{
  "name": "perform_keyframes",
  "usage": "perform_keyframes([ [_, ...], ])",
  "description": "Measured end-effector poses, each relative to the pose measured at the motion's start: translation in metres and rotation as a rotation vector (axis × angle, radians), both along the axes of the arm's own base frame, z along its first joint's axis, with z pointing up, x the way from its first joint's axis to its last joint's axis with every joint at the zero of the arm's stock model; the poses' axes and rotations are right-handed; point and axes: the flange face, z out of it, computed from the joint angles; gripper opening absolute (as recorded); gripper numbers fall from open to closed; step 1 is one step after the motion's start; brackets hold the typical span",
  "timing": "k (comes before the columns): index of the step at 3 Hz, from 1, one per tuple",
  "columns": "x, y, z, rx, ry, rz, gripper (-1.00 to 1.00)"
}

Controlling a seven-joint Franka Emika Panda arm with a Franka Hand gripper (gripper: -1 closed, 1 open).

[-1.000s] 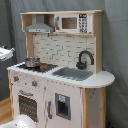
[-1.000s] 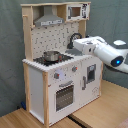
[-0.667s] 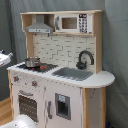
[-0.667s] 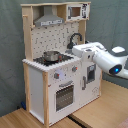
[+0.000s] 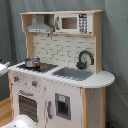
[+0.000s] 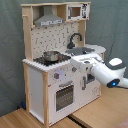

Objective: Play with the kitchen

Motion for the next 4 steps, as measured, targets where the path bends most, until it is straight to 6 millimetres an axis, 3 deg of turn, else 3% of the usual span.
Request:
perform_keyframes([
  [2,-0.037,0.019,-0.053,0.077,-0.002,0.063,1.0],
  [4,-0.041,0.007,-0.113,0.232,0.006,0.086,1.0],
])
